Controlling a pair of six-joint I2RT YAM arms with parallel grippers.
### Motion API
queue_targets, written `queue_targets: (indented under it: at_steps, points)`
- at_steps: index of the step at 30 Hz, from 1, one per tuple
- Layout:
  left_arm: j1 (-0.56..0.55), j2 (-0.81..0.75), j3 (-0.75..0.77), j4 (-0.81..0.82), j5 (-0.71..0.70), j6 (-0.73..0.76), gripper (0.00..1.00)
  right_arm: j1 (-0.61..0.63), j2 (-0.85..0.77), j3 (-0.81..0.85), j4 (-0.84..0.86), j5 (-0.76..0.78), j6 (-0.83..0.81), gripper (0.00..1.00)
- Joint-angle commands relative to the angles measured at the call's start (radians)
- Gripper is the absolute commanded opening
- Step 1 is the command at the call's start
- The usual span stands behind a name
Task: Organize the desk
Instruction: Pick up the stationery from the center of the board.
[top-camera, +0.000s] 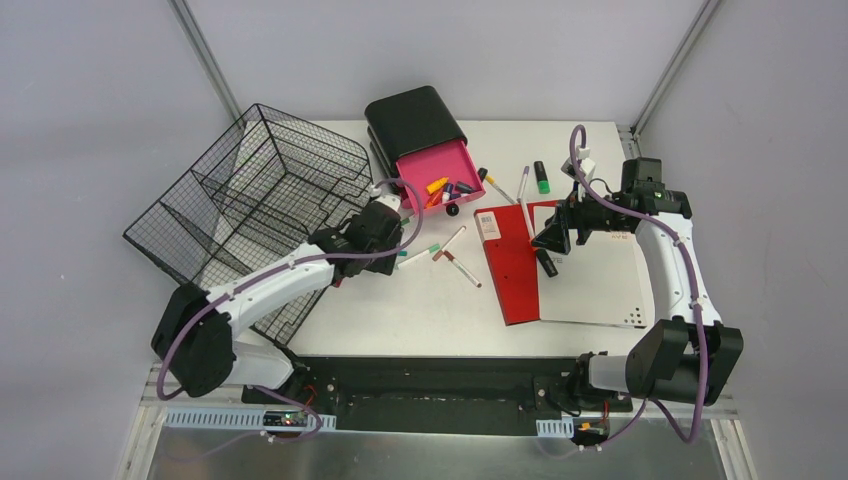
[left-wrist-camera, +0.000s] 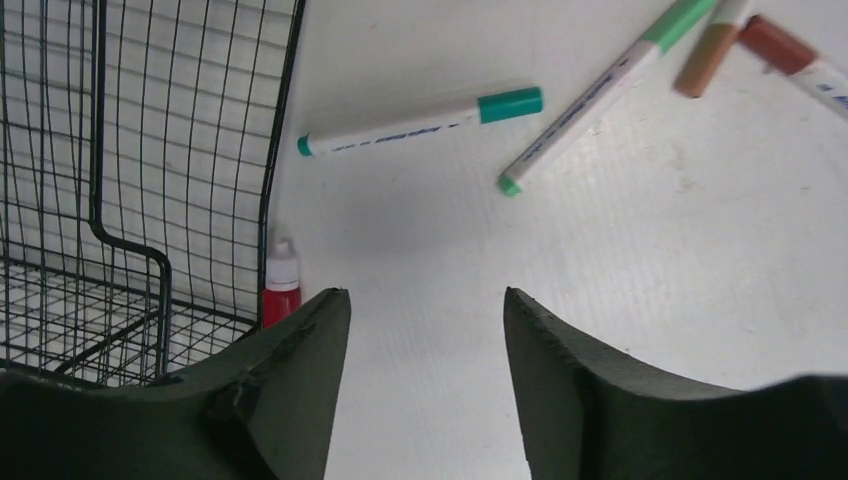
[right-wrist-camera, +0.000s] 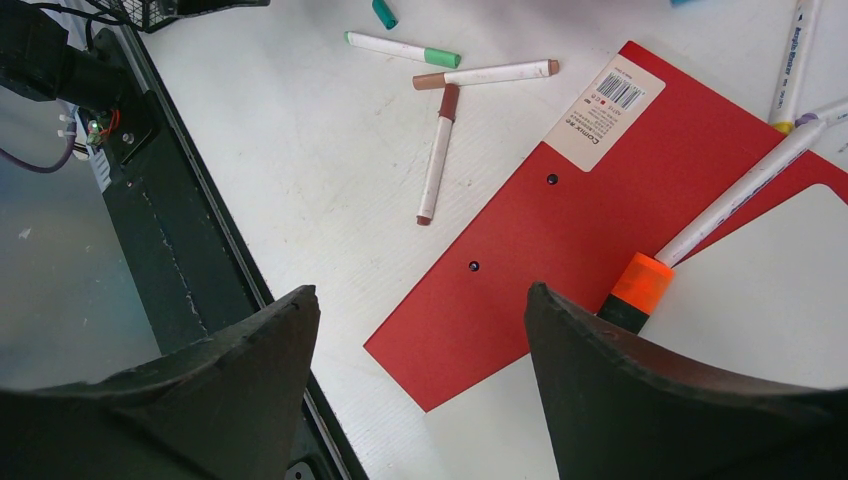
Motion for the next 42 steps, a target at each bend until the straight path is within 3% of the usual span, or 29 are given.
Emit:
queue_targets:
  at_steps: [1, 8, 18, 26, 42]
  points:
    - [0.004, 0.073, 0.001, -0.071, -0.125, -0.082, 0.57, 0.005, -0.017, 0.023, 0.019, -0.032, -0.008, 0.78]
    - [-0.002, 0.182, 0.029, -0.104, -0.181, -0.114, 0.46, 0.007, -0.011, 0.023, 0.017, -0.029, -0.009, 0.78]
    - [-0.004, 0.274, 0.081, -0.265, -0.272, -0.261, 0.47, 0.009, -0.004, 0.026, 0.014, -0.026, -0.014, 0.78]
    - [-0.003, 0.448, 0.201, -0.465, -0.384, -0.421, 0.49, 0.012, -0.002, 0.027, 0.008, -0.024, -0.018, 0.78]
    - [0.036, 0.546, 0.244, -0.504, -0.361, -0.44, 0.52, 0.014, 0.008, 0.031, 0.001, -0.021, -0.025, 0.78]
